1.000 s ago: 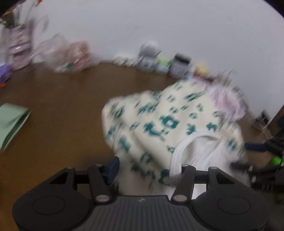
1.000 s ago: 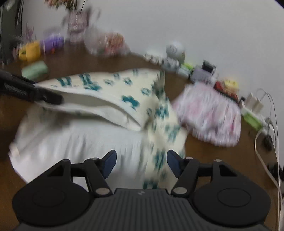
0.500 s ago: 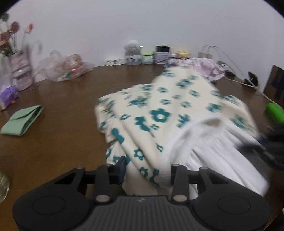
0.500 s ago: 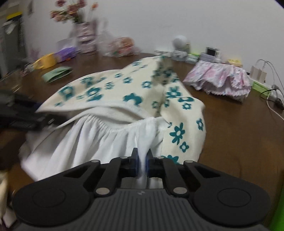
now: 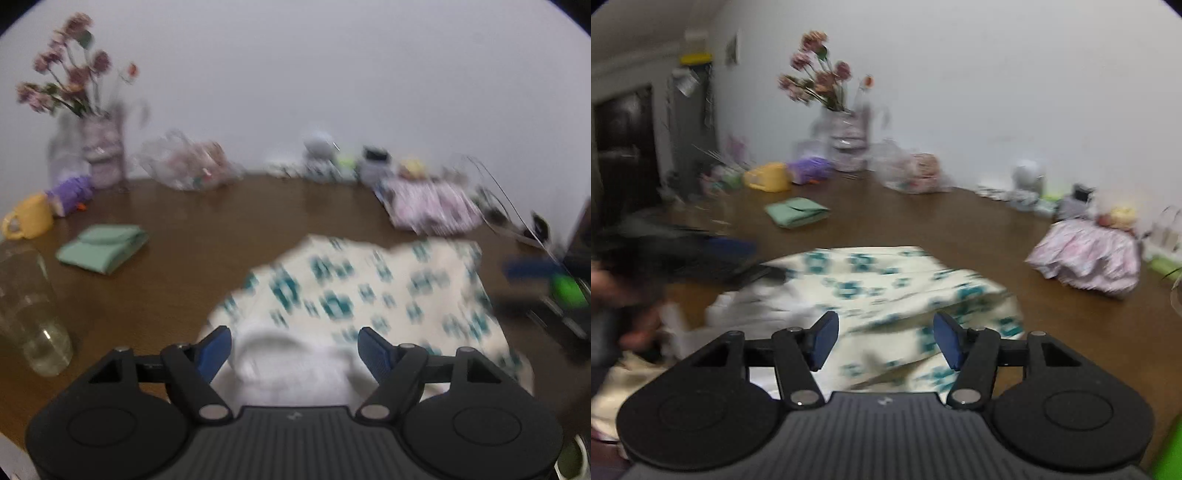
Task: Fold clothes
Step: 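Lower the garment onto the table and open both grippers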
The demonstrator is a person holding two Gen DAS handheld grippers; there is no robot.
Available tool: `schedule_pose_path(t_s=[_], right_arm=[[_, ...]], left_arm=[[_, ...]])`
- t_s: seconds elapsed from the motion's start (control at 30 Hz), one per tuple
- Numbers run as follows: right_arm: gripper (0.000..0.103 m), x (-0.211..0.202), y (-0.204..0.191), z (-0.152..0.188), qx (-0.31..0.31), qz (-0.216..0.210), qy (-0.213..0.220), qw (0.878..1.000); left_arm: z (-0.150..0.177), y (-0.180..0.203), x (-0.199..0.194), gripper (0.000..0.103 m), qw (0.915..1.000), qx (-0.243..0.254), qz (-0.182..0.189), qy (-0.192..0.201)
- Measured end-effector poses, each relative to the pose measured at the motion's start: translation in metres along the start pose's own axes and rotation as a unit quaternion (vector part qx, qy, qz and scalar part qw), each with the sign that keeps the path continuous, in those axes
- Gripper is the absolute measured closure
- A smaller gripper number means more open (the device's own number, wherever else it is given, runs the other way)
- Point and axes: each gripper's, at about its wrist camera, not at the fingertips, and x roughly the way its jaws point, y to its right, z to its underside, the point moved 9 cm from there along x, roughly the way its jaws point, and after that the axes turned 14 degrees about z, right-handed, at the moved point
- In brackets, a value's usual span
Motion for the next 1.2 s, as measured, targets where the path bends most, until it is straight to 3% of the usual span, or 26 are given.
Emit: schedule_pose_path(t_s=[0.03, 0.1, 0.17, 0.27, 0.3, 0.33, 0.4, 0.53, 0.67, 0.8, 0.83, 0.87, 0.93, 1.0, 1.1, 1.2], right_arm=[[0.03, 0.01, -0.003, -0.003, -0.011, 0.005, 0.003, 1.0], [0.024, 0.028, -0.016, -0.008, -0.043, 0.011, 0.015, 0.999], [0.023, 0.051, -0.031, -0.012, -0.078, 0.021, 0.018, 0.997], [0.023, 0.084, -0.053, -0.005, -0.116, 0.017, -0.008, 0.993], [0.027, 0.09, -0.062, -0.001, -0.125, -0.003, -0.021, 0.992], [0.051, 0.095, -0.068, 0.004, -0.128, -0.017, -0.035, 0.991], [0.1, 0.106, -0.06, 0.011, -0.097, -0.007, -0.07, 0.993], [0.101, 0.095, 0.003, -0.003, 0.042, 0.05, -0.049, 0.997], [0.101, 0.058, 0.092, -0.017, 0.145, 0.147, -0.003, 0.978], [0.095, 0.047, 0.153, 0.008, 0.187, 0.252, -0.019, 0.949], [0.087, 0.041, 0.158, 0.013, 0.189, 0.263, -0.018, 0.946], [0.079, 0.034, 0.156, 0.014, 0.19, 0.253, -0.009, 0.948], [0.032, 0.025, 0.129, 0.009, 0.168, 0.19, 0.013, 0.967], [0.028, 0.023, 0.087, 0.004, 0.114, 0.115, 0.021, 0.987], [0.028, 0.033, 0.028, 0.007, 0.042, 0.033, 0.011, 0.999], [0.028, 0.058, 0.006, 0.015, 0.013, 0.028, -0.016, 0.999]], left_arm=[[0.007, 0.005, 0.001, 0.028, 0.9999, -0.005, 0.012, -0.011], [0.021, 0.016, 0.003, 0.028, 0.999, -0.005, 0.034, -0.028], [0.034, 0.025, 0.007, 0.028, 0.9978, 0.003, 0.048, -0.044], [0.046, 0.024, 0.016, 0.029, 0.9968, 0.014, 0.034, -0.071], [0.049, 0.023, 0.019, 0.03, 0.9964, 0.016, 0.03, -0.078], [0.049, 0.02, 0.02, 0.03, 0.9964, 0.018, 0.029, -0.078], [0.049, 0.016, 0.022, 0.03, 0.9963, 0.021, 0.028, -0.078], [0.04, -0.013, 0.03, 0.025, 0.9969, 0.034, 0.016, -0.069], [0.018, -0.051, 0.039, 0.031, 0.9971, 0.016, -0.032, -0.067], [-0.006, -0.073, 0.039, 0.034, 0.9948, -0.027, -0.092, -0.036], [-0.008, -0.07, 0.039, 0.034, 0.995, -0.026, -0.09, -0.034], [-0.01, -0.067, 0.04, 0.034, 0.9953, -0.025, -0.088, -0.031], [-0.01, -0.055, 0.04, 0.033, 0.9967, -0.015, -0.074, -0.031], [-0.003, -0.04, 0.043, 0.032, 0.9973, 0.002, -0.06, -0.041], [0.008, -0.028, 0.047, 0.032, 0.9966, 0.002, -0.06, -0.056], [0.022, -0.016, 0.043, 0.029, 0.9975, -0.003, -0.038, -0.06]])
